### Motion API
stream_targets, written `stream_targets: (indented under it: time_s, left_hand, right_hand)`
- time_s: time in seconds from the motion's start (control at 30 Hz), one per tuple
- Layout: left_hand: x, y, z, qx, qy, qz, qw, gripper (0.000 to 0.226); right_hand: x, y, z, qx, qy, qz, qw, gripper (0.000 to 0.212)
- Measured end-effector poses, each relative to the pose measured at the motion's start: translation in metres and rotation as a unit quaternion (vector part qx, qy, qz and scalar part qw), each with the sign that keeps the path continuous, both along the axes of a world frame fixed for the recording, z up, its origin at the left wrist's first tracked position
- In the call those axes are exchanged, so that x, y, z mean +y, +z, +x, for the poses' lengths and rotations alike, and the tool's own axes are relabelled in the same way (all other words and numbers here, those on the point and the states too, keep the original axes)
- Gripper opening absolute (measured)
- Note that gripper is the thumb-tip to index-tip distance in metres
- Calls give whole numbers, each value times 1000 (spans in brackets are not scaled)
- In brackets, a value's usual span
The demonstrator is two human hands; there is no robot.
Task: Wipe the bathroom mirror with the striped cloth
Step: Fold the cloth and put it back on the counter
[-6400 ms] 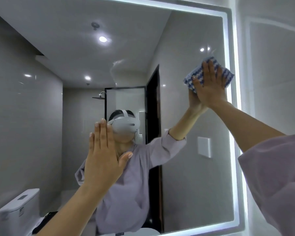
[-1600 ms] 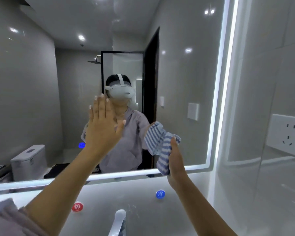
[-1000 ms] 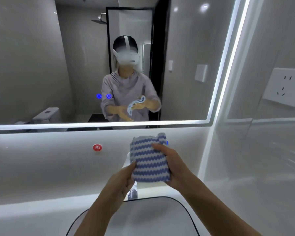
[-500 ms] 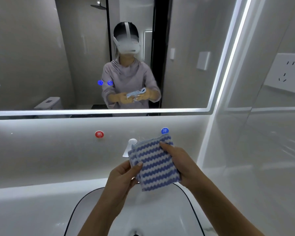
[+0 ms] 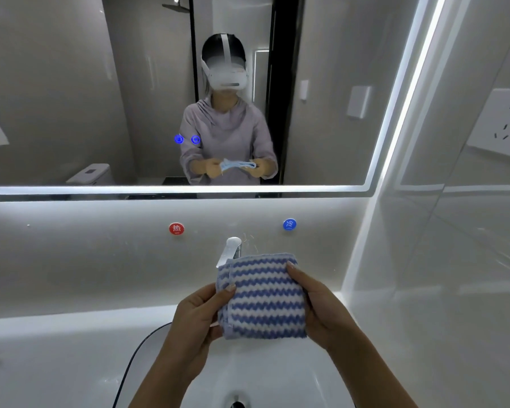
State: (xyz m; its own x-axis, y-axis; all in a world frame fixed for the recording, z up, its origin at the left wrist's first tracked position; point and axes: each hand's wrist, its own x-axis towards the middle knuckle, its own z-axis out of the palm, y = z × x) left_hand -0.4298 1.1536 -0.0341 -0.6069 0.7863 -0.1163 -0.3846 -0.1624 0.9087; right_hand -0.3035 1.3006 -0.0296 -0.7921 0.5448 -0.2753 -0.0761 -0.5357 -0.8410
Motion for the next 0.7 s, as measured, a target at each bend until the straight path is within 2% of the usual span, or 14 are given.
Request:
stream_targets:
  time_s: [0.2,0.37,0.53,0.7]
  left_hand:
    - [-4,-12,-4,-30,13,-6,999,30]
    - [-9,-30,-7,-37,18,-25,999,26]
    - [-15,-47,-15,-19,-30,-93,995,23]
    - [-17,-63,-16,23,-124,-169,977,38]
  right_hand:
    - [-12,-26,5,54,37,-105,992,47]
    - [-25,-43,4,78,53,-64,993,43]
    - [-31,-59,6,-4,15,7,1000,51]
    - [-36,-74,17,-57,-37,20,998,49]
